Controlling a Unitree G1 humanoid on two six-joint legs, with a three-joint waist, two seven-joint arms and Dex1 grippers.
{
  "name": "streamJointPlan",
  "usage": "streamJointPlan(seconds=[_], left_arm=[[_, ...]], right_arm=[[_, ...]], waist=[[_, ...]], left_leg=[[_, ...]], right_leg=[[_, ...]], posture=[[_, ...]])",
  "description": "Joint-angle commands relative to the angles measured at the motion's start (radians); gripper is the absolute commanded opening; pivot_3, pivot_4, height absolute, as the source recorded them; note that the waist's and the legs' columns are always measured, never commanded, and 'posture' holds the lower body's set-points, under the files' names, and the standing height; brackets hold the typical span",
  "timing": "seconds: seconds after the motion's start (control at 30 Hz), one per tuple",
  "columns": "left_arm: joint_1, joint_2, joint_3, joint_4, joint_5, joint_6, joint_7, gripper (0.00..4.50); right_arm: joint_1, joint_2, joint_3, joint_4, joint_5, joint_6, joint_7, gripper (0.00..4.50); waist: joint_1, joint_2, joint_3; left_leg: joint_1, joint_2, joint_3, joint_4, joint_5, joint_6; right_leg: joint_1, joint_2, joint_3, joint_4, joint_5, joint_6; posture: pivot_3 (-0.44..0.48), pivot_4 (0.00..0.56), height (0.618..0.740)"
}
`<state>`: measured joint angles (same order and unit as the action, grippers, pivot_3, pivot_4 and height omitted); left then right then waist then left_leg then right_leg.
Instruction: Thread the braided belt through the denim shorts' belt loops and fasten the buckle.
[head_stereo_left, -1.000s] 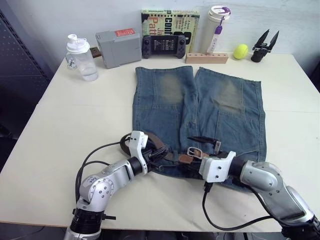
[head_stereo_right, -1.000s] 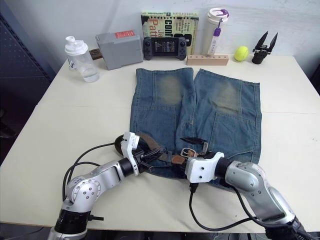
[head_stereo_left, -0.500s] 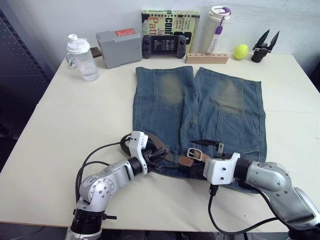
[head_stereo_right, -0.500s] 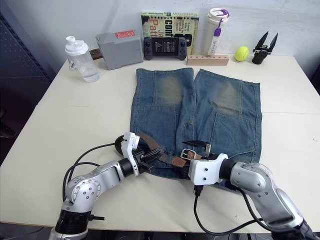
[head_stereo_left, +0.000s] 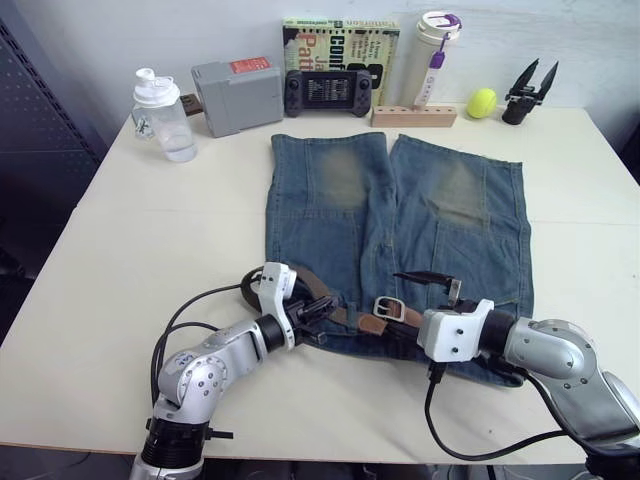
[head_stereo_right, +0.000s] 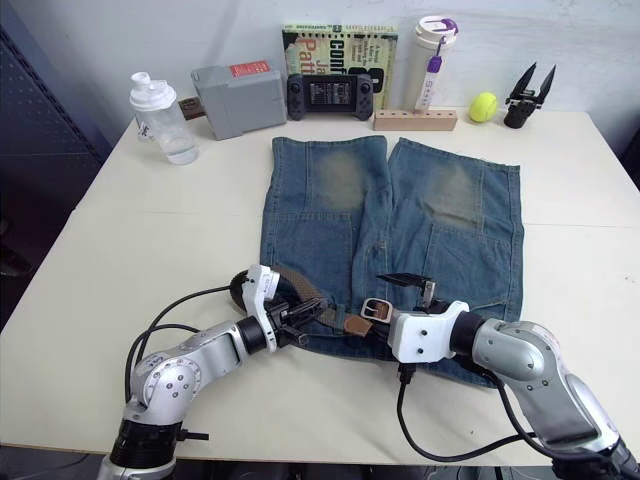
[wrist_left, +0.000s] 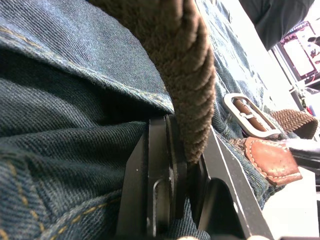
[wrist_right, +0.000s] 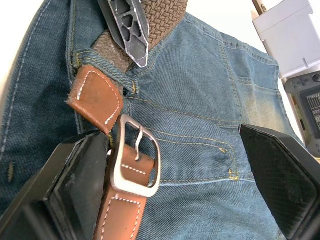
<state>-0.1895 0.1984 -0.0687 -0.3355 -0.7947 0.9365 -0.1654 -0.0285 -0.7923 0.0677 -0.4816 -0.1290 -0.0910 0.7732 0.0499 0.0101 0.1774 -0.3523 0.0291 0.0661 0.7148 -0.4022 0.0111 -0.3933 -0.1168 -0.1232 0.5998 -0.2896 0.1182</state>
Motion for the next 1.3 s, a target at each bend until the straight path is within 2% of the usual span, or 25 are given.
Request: streamJointPlan(seconds=[0.03, 0.43, 0.77, 0.8, 0.87, 0.9, 0.97, 1.03, 1.13, 1.3], left_arm=[[0.004, 0.003, -0.059, -0.019, 0.012, 0.004, -0.069, 0.00], [0.007, -0.006, -0.057, -0.015, 0.041, 0.008, -0.084, 0.00], [0.012, -0.016, -0.051, -0.021, 0.054, 0.011, -0.083, 0.00], [0.013, -0.016, -0.050, -0.022, 0.055, 0.011, -0.082, 0.00], [0.015, -0.017, -0.047, -0.024, 0.055, 0.012, -0.080, 0.00], [0.016, -0.018, -0.047, -0.025, 0.055, 0.012, -0.080, 0.00], [0.017, -0.019, -0.044, -0.026, 0.055, 0.013, -0.079, 0.00], [0.017, -0.020, -0.042, -0.026, 0.055, 0.014, -0.078, 0.00], [0.017, -0.021, -0.040, -0.026, 0.054, 0.014, -0.076, 0.00], [0.017, -0.024, -0.033, -0.025, 0.054, 0.016, -0.073, 0.00]], right_arm=[[0.002, -0.003, -0.015, -0.034, 0.009, -0.019, 0.000, 4.45], [-0.022, 0.000, -0.004, -0.119, 0.056, 0.014, 0.042, 4.45], [-0.034, 0.006, 0.059, -0.070, -0.007, -0.041, 0.042, 4.45], [-0.035, 0.006, 0.060, -0.067, -0.009, -0.044, 0.042, 3.95], [-0.036, 0.003, 0.062, -0.061, -0.011, -0.049, 0.047, 3.41], [-0.036, 0.003, 0.063, -0.061, -0.012, -0.051, 0.048, 2.84], [-0.032, 0.004, 0.066, -0.052, -0.019, -0.059, 0.044, 1.97], [-0.025, 0.004, 0.072, -0.046, -0.029, -0.063, 0.044, 1.37], [-0.014, 0.004, 0.082, -0.038, -0.043, -0.067, 0.041, 0.06], [0.003, 0.006, 0.087, -0.028, -0.057, -0.072, 0.040, 0.06]], waist=[[0.000, 0.000, 0.000], [0.000, 0.000, 0.000], [0.001, 0.000, 0.000], [0.001, 0.000, 0.000], [0.000, 0.000, 0.000], [0.000, 0.000, 0.000], [0.000, 0.000, 0.000], [0.000, 0.000, 0.000], [0.000, 0.000, 0.000], [-0.002, 0.000, 0.000]], left_leg=[[0.000, 0.000, 0.000, 0.000, 0.000, 0.000], [0.000, 0.000, 0.000, 0.000, 0.000, 0.000], [0.000, 0.000, 0.000, 0.001, 0.000, 0.000], [0.000, 0.000, 0.000, 0.001, 0.000, 0.000], [0.000, 0.000, 0.000, 0.001, 0.000, 0.000], [0.000, 0.000, 0.000, 0.001, 0.000, 0.000], [0.000, 0.000, 0.000, 0.001, 0.000, 0.000], [0.000, 0.000, 0.000, 0.001, 0.000, 0.000], [0.000, 0.000, 0.000, 0.001, 0.000, 0.000], [0.000, 0.000, 0.000, 0.001, 0.000, 0.000]], right_leg=[[0.000, 0.000, 0.000, 0.000, 0.000, 0.000], [0.000, 0.000, 0.000, 0.000, 0.000, 0.000], [0.000, 0.000, 0.000, 0.000, 0.000, 0.000], [0.000, 0.000, 0.000, 0.000, 0.000, 0.000], [0.000, 0.000, 0.000, 0.000, 0.000, 0.000], [0.000, 0.000, 0.000, 0.001, 0.000, 0.000], [0.000, 0.000, 0.000, 0.001, 0.000, 0.000], [0.000, 0.000, 0.000, 0.001, 0.000, 0.000], [0.000, 0.000, 0.000, 0.001, 0.000, 0.000], [0.000, 0.000, 0.000, 0.001, 0.000, 0.000]], posture=[[0.000, 0.150, 0.731], [0.000, 0.150, 0.731], [0.000, 0.150, 0.731], [0.000, 0.150, 0.731], [0.000, 0.150, 0.731], [0.000, 0.150, 0.731], [0.000, 0.150, 0.731], [0.000, 0.150, 0.731], [0.000, 0.150, 0.731], [0.000, 0.150, 0.731]])
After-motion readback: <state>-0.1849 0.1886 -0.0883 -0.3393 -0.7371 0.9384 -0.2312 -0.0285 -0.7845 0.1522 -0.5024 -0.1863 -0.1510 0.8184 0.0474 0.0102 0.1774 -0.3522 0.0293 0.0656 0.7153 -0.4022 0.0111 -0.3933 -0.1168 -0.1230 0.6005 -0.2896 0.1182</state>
